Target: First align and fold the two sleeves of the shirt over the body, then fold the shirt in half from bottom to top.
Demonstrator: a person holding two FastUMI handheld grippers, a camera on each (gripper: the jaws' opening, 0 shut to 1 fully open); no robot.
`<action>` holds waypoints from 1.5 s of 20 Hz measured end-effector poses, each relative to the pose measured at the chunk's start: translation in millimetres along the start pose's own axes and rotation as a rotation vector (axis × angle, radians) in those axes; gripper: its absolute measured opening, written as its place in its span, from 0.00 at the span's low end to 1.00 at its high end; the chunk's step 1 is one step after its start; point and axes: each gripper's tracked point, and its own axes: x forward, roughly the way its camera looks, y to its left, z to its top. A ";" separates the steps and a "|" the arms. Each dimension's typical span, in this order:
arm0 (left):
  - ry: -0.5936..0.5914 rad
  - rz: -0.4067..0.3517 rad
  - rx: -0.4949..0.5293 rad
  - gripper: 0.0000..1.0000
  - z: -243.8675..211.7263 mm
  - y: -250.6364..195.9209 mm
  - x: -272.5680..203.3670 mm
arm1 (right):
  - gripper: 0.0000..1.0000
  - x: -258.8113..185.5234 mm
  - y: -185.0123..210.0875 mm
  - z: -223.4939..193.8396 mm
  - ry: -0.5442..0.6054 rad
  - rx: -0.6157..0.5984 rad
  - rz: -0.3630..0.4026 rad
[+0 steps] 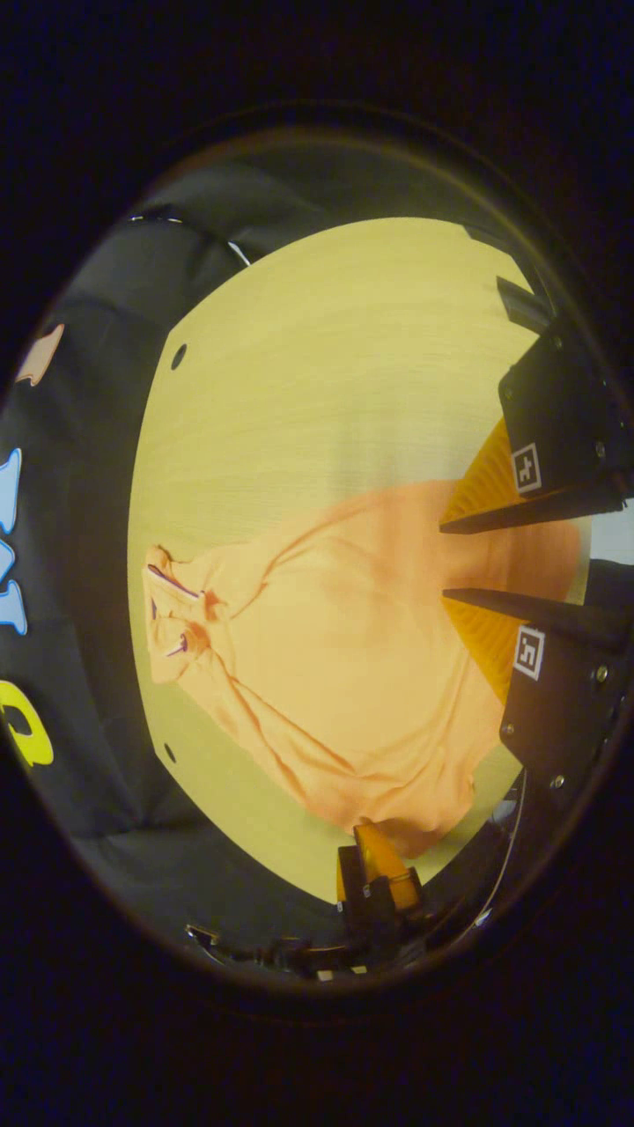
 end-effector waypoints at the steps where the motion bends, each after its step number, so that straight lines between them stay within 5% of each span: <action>1: 0.017 -0.005 0.001 0.77 -8.2 -2.5 -0.4 | 0.41 3.2 0.8 -5.8 0.016 -0.004 0.001; 8: 0.044 -0.001 0.010 0.76 -14.2 -7.6 -1.6 | 0.39 17.2 2.4 -23.6 0.066 0.014 -0.020; 13: 0.077 -0.004 -0.080 0.80 -7.8 -9.7 6.4 | 0.45 18.4 4.0 -24.0 0.123 0.016 -0.031; 22: 0.156 -0.023 0.028 0.72 -3.9 -25.7 13.5 | 0.51 21.2 8.9 -24.0 0.273 0.021 -0.073; 24: 0.176 -0.042 0.034 0.67 -2.9 -26.7 13.9 | 0.52 21.3 10.4 -24.1 0.293 0.038 -0.072; 25: 0.176 -0.056 0.032 0.65 -1.0 -31.3 12.9 | 0.42 21.9 12.6 -20.3 0.299 0.053 -0.072; 26: 0.182 -0.028 0.034 0.37 -0.1 -26.3 15.4 | 0.34 23.1 12.2 -16.4 0.283 0.079 -0.085; 27: 0.189 -0.026 0.060 0.10 -0.5 -28.6 16.2 | 0.05 23.3 13.1 -19.3 0.307 0.083 -0.093; 30: 0.203 -0.014 0.031 0.07 4.1 -28.2 12.2 | 0.04 22.2 13.0 -16.0 0.321 0.080 -0.114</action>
